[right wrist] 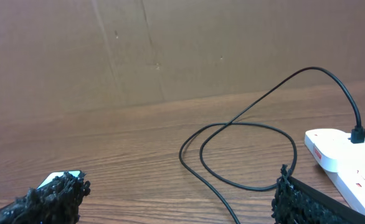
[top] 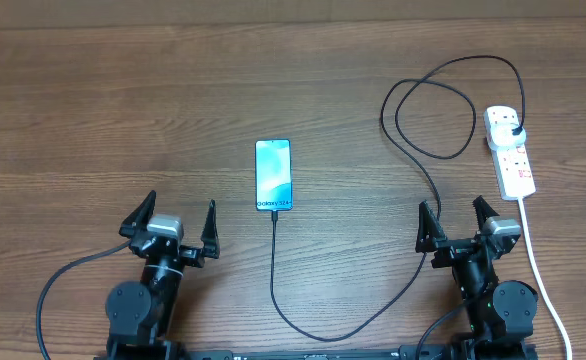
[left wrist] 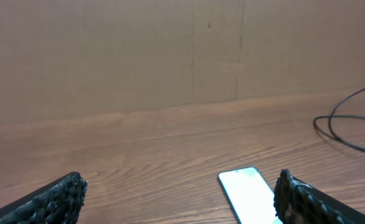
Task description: Plug charger to phone and switch on socket
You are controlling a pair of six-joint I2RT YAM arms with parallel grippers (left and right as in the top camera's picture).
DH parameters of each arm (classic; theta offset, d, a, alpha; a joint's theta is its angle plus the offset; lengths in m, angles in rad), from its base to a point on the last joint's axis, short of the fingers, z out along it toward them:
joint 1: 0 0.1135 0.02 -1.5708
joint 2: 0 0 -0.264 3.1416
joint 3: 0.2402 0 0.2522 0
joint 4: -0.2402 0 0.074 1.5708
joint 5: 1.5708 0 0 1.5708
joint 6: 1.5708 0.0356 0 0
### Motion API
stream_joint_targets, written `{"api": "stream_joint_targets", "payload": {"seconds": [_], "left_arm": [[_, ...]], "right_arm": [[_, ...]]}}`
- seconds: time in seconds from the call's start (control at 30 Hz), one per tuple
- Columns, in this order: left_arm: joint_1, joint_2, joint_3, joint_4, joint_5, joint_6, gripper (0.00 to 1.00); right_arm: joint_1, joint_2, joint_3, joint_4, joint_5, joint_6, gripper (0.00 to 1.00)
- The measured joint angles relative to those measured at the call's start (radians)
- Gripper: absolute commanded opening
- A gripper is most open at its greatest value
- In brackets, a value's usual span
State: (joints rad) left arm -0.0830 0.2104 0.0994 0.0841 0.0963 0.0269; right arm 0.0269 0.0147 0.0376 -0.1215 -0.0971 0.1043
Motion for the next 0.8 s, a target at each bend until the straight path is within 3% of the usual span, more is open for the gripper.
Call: {"api": "stream_joint_targets", "payload": {"seconds": [0.2,0.4,0.8], "left_arm": [[0.0,-0.089,-0.067,-0.009,-0.002,0.06,1.0],[0.0,-0.18,-0.088,-0.157,-0.029,0.089,0.99],[0.0,-0.195,-0.089,-0.16,-0.056,0.101,1.0]], "right_arm": [[0.0,0.0,0.0,0.0,0.0,0.0,1.0],[0.0,0.0,0.0,0.0,0.0,0.0,1.0],[0.0,0.0,0.0,0.0,0.0,0.0,1.0]]}}
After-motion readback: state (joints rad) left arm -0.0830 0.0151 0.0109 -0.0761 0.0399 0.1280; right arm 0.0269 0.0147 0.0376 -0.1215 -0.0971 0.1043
